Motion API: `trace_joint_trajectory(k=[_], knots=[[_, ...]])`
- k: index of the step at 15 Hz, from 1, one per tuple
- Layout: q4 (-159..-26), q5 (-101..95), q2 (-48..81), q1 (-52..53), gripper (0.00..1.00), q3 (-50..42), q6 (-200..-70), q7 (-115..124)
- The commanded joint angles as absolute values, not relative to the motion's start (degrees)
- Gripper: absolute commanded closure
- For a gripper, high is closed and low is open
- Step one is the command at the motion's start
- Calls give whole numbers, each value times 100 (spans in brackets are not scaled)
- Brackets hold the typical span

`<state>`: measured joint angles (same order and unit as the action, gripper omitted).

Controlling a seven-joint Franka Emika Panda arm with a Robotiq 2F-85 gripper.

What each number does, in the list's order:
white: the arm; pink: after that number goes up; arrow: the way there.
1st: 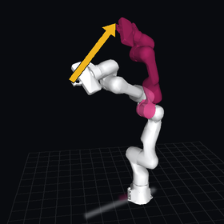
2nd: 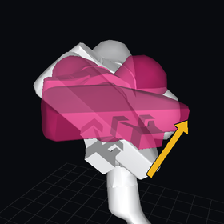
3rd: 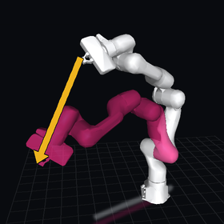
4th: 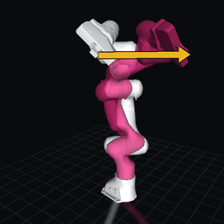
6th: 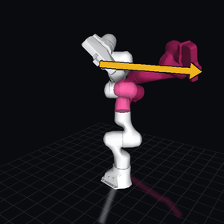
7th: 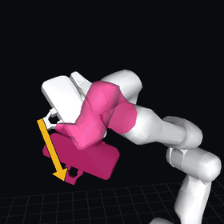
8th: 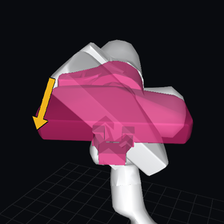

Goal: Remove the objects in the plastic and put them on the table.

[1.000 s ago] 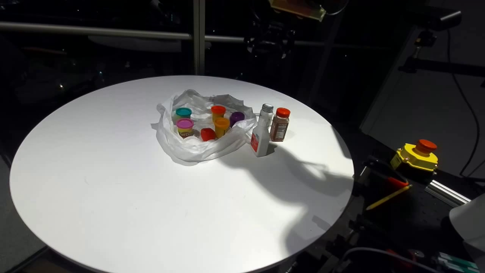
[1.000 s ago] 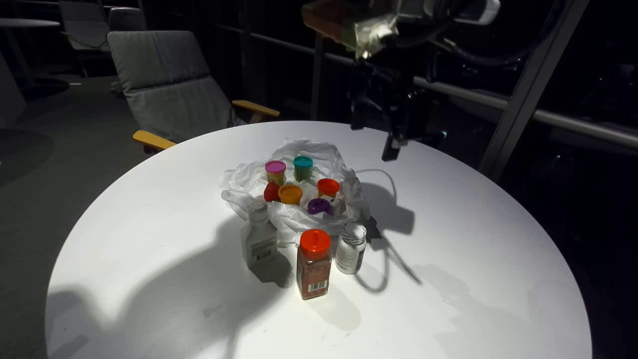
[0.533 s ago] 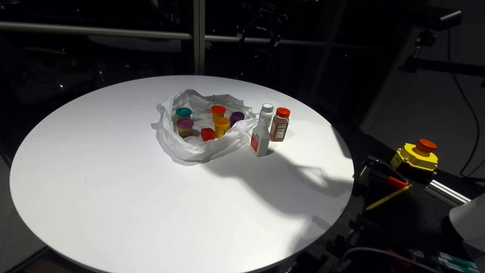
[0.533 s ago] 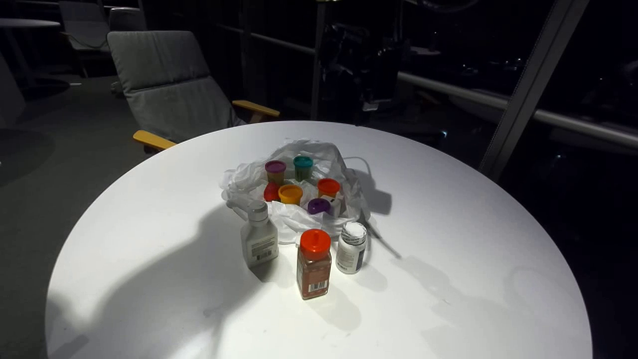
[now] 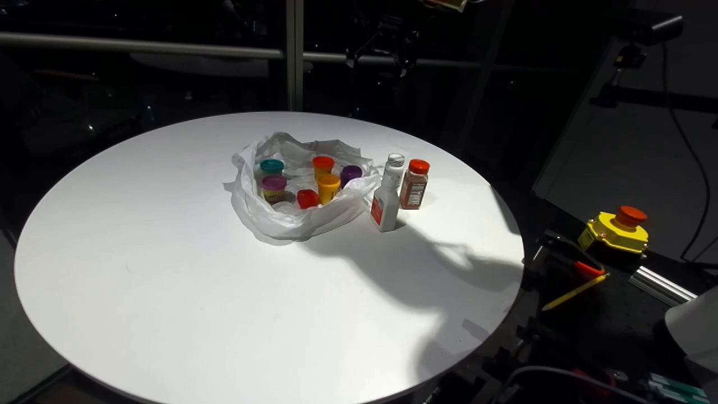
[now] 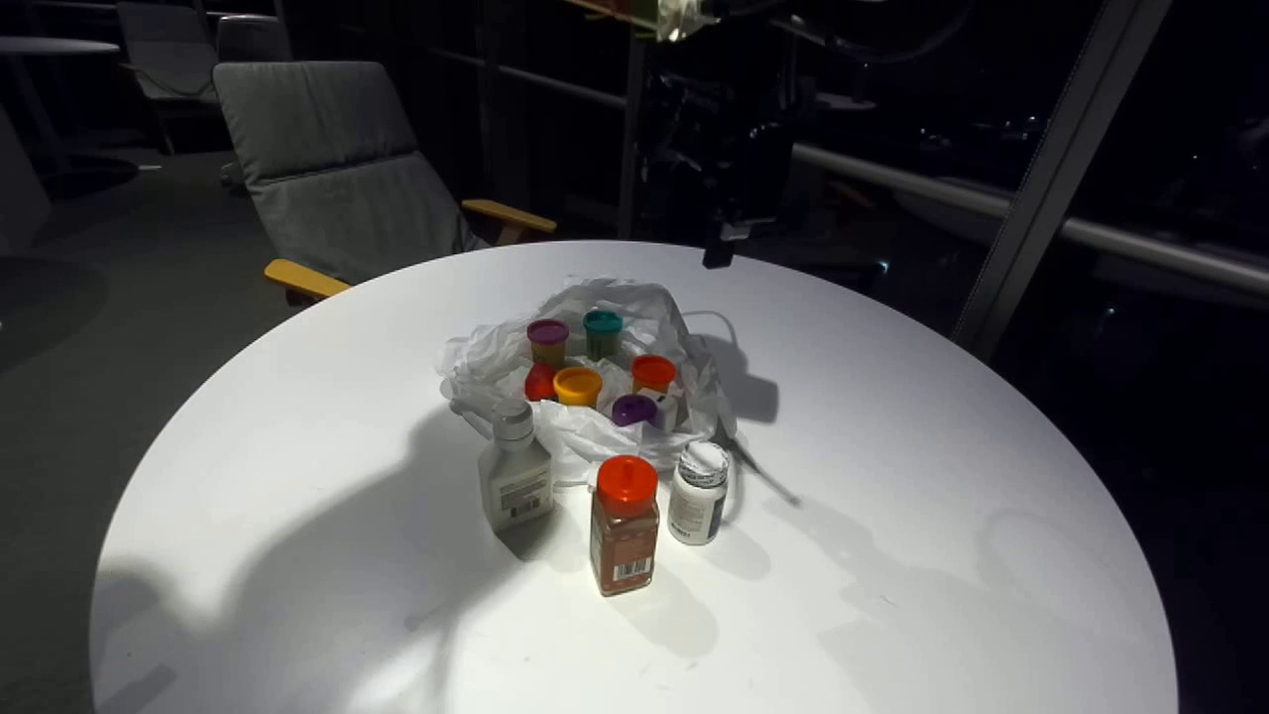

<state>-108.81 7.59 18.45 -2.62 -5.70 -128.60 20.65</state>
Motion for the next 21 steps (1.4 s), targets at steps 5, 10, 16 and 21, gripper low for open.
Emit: trace_joint_trajectory(k=[5,10,16,21], knots=[[-8618,679,4085,45,0,-433,-12383,2437],[-7649,465,4989,410,0,-545,-12019,2684],[-6912,37,5609,685,0,-899,-11770,3369],[-6347,55,6037,533,0,-883,-11396,3377]])
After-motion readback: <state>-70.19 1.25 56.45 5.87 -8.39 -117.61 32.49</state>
